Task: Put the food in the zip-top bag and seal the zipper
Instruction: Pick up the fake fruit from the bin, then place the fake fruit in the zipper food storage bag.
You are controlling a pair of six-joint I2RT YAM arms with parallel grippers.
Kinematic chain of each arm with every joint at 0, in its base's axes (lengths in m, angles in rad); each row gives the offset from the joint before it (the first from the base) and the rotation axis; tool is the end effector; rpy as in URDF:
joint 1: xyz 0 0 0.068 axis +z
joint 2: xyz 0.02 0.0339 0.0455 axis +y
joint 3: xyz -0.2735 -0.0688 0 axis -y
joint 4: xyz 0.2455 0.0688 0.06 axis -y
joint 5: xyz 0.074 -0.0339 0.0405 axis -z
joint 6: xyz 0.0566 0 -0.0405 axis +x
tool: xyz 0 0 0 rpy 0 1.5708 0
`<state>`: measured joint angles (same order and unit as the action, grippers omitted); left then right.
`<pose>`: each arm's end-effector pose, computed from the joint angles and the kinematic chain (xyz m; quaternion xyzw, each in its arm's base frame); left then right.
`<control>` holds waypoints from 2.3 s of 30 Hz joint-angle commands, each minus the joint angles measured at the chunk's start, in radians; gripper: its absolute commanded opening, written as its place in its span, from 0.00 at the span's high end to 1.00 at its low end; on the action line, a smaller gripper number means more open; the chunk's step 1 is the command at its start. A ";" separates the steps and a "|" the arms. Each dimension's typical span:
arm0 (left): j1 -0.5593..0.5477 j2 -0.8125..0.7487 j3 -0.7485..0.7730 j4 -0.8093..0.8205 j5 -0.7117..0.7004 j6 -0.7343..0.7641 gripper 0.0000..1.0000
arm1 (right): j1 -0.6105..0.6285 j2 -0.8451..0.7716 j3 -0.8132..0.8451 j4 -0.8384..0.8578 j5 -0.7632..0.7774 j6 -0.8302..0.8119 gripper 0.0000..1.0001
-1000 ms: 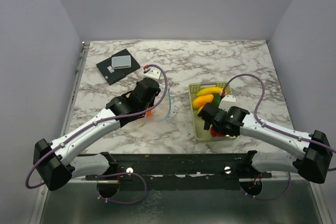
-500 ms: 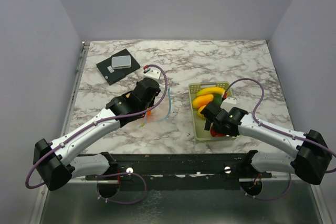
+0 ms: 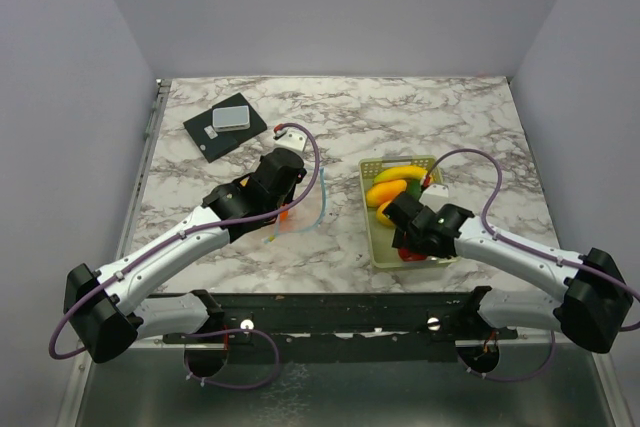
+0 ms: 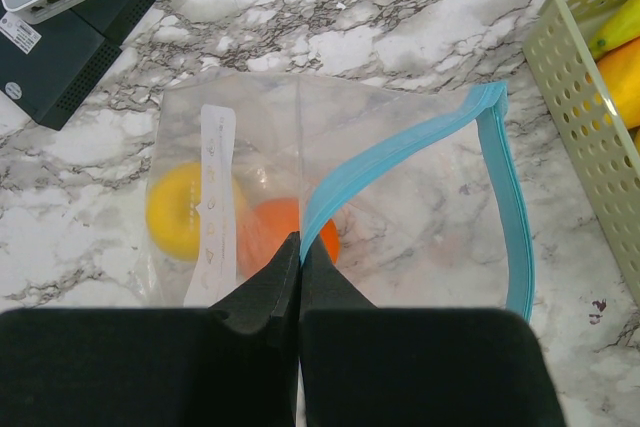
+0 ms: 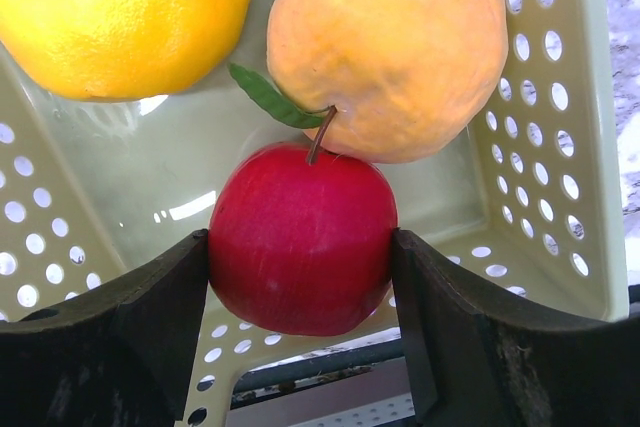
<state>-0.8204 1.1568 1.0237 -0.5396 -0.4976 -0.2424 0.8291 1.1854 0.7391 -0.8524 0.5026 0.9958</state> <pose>0.1957 -0.1703 0.3137 0.1464 0.8674 -0.0220 0.4751 0.1537 0.1274 0.1960 0.1135 0.9535 -0.0468 0.2752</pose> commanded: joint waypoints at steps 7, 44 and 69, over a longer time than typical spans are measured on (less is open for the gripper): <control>-0.006 0.006 -0.008 0.017 0.014 0.007 1.00 | -0.005 -0.077 0.086 -0.022 0.000 -0.026 0.62; -0.005 -0.002 -0.008 0.017 0.013 0.007 1.00 | 0.102 0.141 0.496 0.381 -0.290 -0.198 0.66; -0.005 -0.003 -0.010 0.017 0.011 0.006 1.00 | 0.169 0.395 0.552 0.507 -0.367 -0.169 0.46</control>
<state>-0.8204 1.1580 1.0237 -0.5392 -0.4976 -0.2420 0.9852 1.5585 1.2594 -0.3874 0.1711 0.8131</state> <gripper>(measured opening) 0.005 0.674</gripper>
